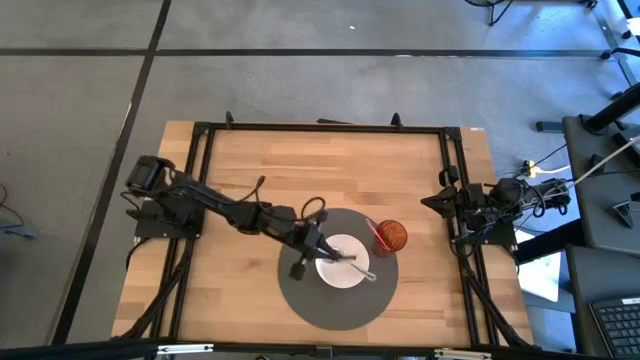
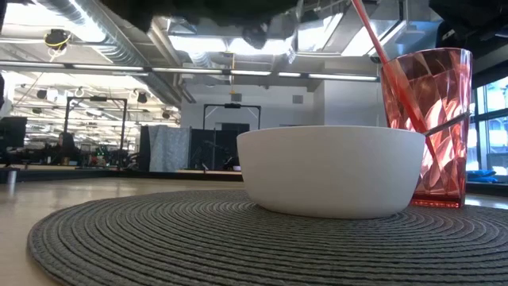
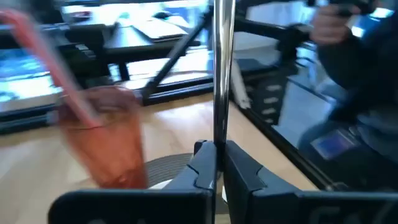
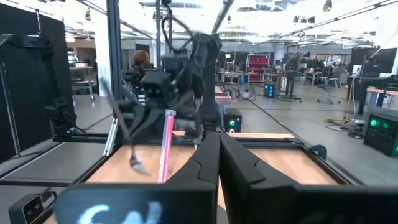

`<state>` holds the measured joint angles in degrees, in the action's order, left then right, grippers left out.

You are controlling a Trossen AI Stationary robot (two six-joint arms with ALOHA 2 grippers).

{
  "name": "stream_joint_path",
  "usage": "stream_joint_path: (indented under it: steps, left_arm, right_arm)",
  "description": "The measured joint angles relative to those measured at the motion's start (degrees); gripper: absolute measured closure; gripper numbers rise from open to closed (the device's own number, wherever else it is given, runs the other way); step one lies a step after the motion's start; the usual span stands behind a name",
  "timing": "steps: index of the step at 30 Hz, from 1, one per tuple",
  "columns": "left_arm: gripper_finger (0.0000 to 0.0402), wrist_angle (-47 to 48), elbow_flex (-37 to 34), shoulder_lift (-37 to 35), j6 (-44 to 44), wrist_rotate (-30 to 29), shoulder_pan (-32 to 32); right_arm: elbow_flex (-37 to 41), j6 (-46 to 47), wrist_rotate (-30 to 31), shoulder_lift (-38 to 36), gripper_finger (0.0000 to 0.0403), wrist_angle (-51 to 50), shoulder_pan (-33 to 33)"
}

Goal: Pick & Place Utensil
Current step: Put the silver fork into the white bowl to the left of the orange glass

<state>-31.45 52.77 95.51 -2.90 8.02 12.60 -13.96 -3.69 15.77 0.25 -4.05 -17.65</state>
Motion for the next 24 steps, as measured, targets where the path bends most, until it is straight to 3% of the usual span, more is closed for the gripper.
stream_joint_path:
  steps: [6, 14, 24]
  left_arm:
    - [0.0396, 0.07, 3.34, 6.16, -5.19, 7.45, -1.97]
    - [0.0396, 11.27, 12.63, 13.07, -13.93, 19.43, -4.20]
    - [0.0396, 18.33, 18.65, 17.38, -24.04, 23.98, -4.50]
  right_arm:
    - [0.00, -0.84, 0.02, 0.00, 0.0396, 0.00, 0.00]
    - [0.00, 0.12, 0.04, 0.00, 0.0396, -0.07, 0.00]
    - [0.00, 0.19, 0.06, 0.00, 0.0396, -0.10, 0.00]
